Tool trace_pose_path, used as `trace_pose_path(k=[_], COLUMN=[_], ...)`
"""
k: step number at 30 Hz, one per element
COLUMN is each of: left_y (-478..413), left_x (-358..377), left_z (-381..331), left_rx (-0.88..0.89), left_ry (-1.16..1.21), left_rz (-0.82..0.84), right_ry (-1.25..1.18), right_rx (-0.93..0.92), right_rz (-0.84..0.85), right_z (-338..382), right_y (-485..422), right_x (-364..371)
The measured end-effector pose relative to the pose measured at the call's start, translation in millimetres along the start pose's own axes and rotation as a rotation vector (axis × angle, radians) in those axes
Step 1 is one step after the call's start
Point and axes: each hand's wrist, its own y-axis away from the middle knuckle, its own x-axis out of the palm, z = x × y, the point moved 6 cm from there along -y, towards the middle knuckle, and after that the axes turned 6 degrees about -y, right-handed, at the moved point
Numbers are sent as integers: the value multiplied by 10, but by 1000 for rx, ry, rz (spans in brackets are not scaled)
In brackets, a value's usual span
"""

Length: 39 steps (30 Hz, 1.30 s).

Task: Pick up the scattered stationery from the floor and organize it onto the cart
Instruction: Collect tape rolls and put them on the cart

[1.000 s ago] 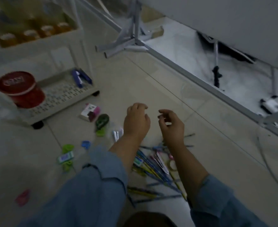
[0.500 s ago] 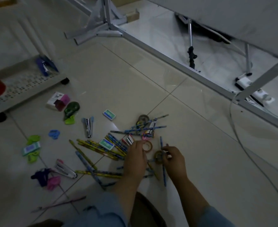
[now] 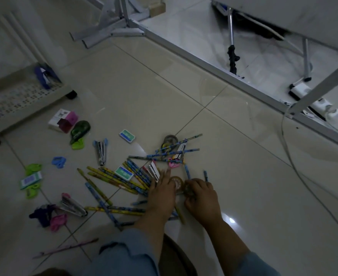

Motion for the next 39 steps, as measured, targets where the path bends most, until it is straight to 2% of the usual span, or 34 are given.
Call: trace_pose_path(k=[3, 7, 10, 13, 17, 20, 22, 25, 28, 30, 32, 35, 39], left_y=[4, 30, 30, 33, 27, 43, 49, 50, 90, 110, 110, 97, 131], left_x=[-8, -64, -97, -144, -146, -171, -191, -224, -256, -216, -159, -106, -46], left_z=[22, 6, 5, 59, 134, 122, 128, 167, 163, 126, 91, 90, 89], left_rx=[-6, -7, -37, -111, -214, -217, -210, -195, -126, -65, -56, -119, -267], left_ry=[40, -27, -22, 78, 114, 70, 127, 371, 738, 1019, 1185, 1314, 1616], left_rz=[-21, -88, -121, -178, -203, -205, -242, -350, -385, -286, -164, -13, 136], right_ry=[66, 30, -134, -333, -468, -433, -342, -293, -494, -708, -814, -821, -825], right_rx=[-9, 24, 98, 124, 220, 234, 210, 216, 197, 204, 198, 158, 153], right_rz=[22, 5, 49, 57, 50, 45, 79, 50, -86, -101, -53, -2, 16], right_z=[40, -27, -92, -103, -117, -127, -124, -96, -28, 33, 91, 142, 125], right_y=[24, 57, 61, 54, 24, -4, -6, -4, -35, -59, -77, -92, -76], right_x=[-1, -12, -15, -44, -67, -101, -87, -133, -261, -295, -284, -244, -225])
